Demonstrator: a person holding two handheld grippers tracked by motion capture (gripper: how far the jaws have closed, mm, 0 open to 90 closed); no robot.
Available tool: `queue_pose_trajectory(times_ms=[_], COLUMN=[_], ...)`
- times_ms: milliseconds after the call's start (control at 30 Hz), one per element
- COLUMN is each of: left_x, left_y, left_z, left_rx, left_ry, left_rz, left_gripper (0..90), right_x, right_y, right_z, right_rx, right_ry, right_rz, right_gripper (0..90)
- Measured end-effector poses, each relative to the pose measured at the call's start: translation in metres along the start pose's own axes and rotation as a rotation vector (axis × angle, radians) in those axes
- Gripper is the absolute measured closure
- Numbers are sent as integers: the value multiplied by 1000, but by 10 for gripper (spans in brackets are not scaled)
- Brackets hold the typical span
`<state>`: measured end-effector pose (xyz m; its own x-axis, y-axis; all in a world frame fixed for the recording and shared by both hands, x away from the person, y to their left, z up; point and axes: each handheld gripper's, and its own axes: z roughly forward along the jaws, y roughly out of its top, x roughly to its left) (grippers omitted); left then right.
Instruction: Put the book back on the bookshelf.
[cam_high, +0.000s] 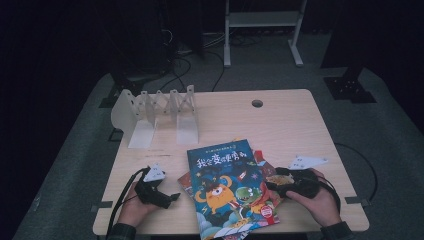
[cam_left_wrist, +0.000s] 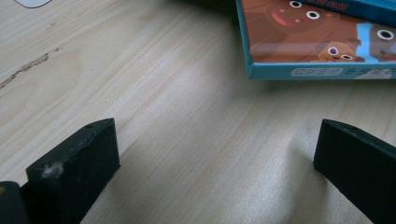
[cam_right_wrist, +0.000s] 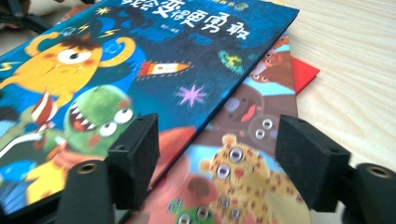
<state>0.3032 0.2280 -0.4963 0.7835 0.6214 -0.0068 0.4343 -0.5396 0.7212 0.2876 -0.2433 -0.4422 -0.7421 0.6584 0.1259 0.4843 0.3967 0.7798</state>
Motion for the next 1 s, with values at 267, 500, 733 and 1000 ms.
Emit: queue_pose_trajectory(times_ms=[267,500,733,1000], left_x=[0,0,0,0], left_y=[0,0,0,0], left_z=[0,0,0,0], left_rx=[0,0,0,1], left_ry=[0,1,0,4], left_rz=[0,0,0,-3], left_gripper=[0,0,0,0], right_x=[9,19,31,42], right_y=[-20,-31,-39,-50], right_z=[-17,-24,-31,-33], right_rx=[13,26,23,41], right_ry=[28,48,63,59], right_rz=[-23,-36,-53,-65], right_gripper=[166,166,166,159])
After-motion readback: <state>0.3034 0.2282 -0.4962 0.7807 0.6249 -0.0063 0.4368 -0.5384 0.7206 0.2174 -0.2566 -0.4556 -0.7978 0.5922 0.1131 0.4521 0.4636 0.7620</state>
